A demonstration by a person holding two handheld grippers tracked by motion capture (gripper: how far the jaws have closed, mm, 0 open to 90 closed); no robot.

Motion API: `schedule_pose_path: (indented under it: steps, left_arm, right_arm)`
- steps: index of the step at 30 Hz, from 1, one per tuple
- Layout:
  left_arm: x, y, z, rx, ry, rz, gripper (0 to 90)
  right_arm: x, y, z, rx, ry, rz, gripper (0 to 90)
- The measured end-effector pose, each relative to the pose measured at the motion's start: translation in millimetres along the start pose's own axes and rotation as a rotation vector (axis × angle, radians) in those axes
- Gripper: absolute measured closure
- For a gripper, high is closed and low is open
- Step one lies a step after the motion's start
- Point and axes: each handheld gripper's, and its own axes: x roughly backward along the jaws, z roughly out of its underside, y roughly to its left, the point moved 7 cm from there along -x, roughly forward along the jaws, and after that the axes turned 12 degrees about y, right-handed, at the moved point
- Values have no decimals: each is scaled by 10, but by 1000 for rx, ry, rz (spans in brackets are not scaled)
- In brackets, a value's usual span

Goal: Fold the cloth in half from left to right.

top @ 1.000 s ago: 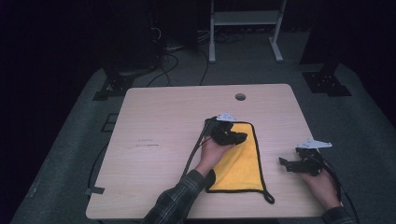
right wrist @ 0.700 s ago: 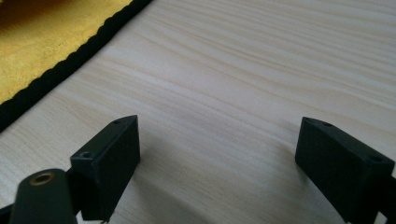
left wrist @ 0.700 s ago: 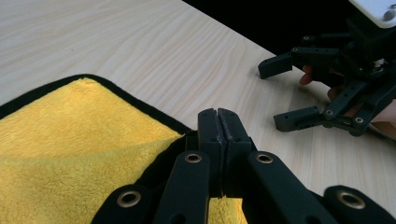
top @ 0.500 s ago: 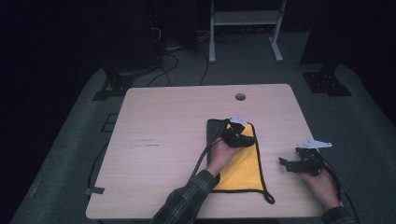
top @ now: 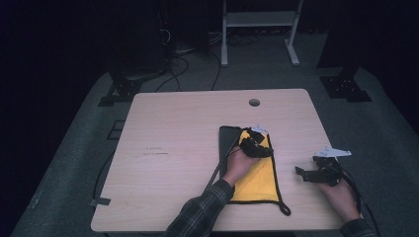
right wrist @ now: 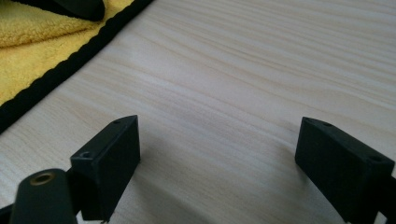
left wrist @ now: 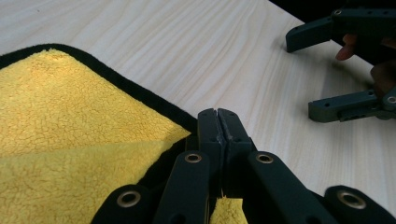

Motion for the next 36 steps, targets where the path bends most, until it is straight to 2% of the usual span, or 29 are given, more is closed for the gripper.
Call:
schedule_pose_path:
  steps: [3, 7, 12, 18, 22, 27, 32, 36]
  left_arm:
    - [34, -2, -14, 2, -20, 7, 880]
    - [181, -7, -41, -11, -53, -3, 810]
    - [451, 37, 13, -20, -84, -34, 645]
    - [748, 183, 250, -2, -99, -91, 437]
    - [920, 303, 450, 23, -92, -141, 355]
    - [1099, 463, 713, 52, -94, -203, 315]
    - [1193, 615, 947, 90, -66, -254, 315]
    - [1175, 628, 1050, 98, -41, -254, 326]
  right_arm:
    - [0, 1, 0, 0, 0, 0, 131]
    - [0, 2, 1, 0, 1, -1, 130]
    - [0, 2, 0, 0, 0, -1, 131]
    - [0, 2, 0, -1, 0, -1, 130]
    - [0, 2, 1, 0, 0, -1, 130]
    - [1, 1, 2, 0, 1, 0, 131]
    - [1, 1, 2, -1, 1, 0, 131]
    - [1, 1, 2, -1, 0, 0, 130]
